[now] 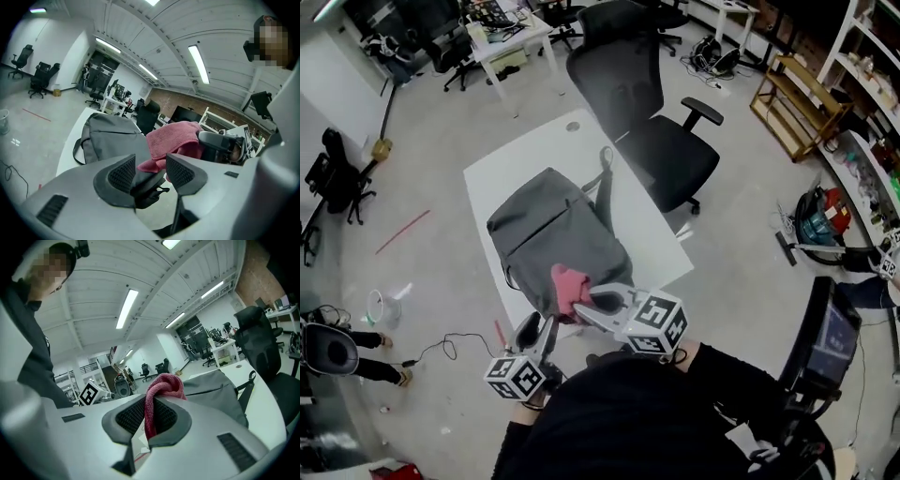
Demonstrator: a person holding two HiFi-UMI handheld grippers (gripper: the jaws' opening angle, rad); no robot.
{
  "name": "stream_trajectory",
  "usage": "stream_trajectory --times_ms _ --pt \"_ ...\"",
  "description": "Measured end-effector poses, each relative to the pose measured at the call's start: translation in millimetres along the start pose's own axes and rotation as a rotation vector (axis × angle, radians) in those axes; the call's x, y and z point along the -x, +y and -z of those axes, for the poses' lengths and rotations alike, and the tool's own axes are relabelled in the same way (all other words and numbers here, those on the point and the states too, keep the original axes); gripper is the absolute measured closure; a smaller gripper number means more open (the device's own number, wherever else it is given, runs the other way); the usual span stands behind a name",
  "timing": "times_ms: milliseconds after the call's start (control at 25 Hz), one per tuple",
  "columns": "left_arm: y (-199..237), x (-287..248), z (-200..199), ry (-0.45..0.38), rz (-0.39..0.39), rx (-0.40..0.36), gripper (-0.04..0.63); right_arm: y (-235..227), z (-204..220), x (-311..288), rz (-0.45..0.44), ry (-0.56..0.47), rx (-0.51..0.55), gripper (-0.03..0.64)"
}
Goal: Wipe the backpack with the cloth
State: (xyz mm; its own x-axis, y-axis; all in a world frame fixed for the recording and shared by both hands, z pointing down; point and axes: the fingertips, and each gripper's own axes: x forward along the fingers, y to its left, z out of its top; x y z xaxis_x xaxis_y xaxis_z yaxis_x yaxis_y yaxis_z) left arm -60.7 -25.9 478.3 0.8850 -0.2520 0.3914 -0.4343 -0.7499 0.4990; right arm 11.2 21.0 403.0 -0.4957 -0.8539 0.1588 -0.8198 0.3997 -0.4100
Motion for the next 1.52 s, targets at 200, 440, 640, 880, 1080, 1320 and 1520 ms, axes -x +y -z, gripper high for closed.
stream_trajectory --times_ms 200,440,640,880,1080,1320,1520 --pt "-15 -13 8 0.012 -0.019 -0.016 0.376 -12 4 13 0.02 0.004 0.07 0.58" --pt "-20 -18 8 -0.003 -0.042 0.002 0.376 -19 -9 17 0.046 -0.008 0.142 0.58" --pt "-19 -3 -3 -0.029 -0.046 0.004 0.377 -17 -36 24 0.149 -0.091 0.218 0.58" --pt "-16 6 -3 -0.02 -0.023 0.003 0.376 -9 -33 27 0.201 -0.108 0.22 0.58" --pt "-15 9 2 -0.02 -0.007 0.003 0.376 -3 -26 28 0.212 -0.109 0.223 0.58" --pt "-14 19 4 -0.02 0.0 0.007 0.376 8 -23 27 0.222 -0.107 0.221 0.58" --pt "-12 26 5 -0.025 -0.003 0.013 0.376 16 -24 25 0.21 -0.114 0.221 0.58"
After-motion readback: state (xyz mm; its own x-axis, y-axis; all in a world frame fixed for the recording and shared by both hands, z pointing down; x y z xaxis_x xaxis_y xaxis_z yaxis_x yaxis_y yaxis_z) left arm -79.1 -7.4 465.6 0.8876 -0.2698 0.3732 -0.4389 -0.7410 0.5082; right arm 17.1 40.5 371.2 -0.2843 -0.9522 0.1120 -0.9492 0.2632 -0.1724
